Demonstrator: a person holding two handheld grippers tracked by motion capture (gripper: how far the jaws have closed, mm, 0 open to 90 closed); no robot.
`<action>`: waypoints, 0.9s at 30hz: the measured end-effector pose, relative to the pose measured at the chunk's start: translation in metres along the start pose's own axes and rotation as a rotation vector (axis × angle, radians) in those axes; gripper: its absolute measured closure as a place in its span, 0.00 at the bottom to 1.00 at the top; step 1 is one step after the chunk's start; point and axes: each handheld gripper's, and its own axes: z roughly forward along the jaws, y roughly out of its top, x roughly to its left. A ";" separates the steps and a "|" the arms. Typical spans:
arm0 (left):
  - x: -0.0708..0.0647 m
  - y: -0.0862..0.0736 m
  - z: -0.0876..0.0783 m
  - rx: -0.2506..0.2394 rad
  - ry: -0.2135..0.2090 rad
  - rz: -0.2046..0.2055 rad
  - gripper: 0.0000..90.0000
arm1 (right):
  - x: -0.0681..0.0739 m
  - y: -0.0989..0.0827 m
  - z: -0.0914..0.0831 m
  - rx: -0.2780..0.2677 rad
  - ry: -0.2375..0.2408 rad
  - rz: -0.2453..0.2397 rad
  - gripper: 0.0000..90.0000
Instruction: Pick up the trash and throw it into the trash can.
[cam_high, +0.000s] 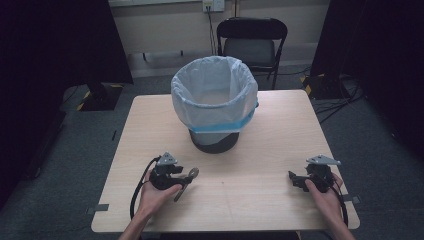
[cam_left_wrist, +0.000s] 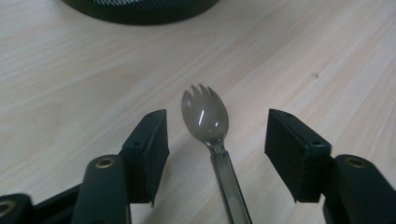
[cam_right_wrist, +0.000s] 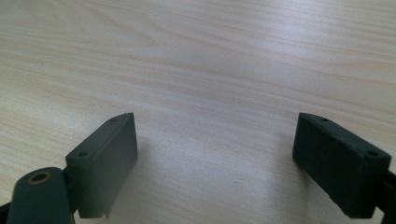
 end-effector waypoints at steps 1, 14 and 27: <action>-0.001 -0.002 0.001 0.009 -0.003 0.007 0.46 | 0.000 0.000 0.000 0.000 0.000 0.000 0.15; -0.010 -0.011 0.008 0.046 0.053 0.105 0.65 | 0.000 0.000 0.000 0.000 0.000 0.000 0.15; -0.007 -0.011 0.007 0.041 0.018 0.096 0.89 | 0.000 0.000 0.000 0.000 0.000 0.000 0.15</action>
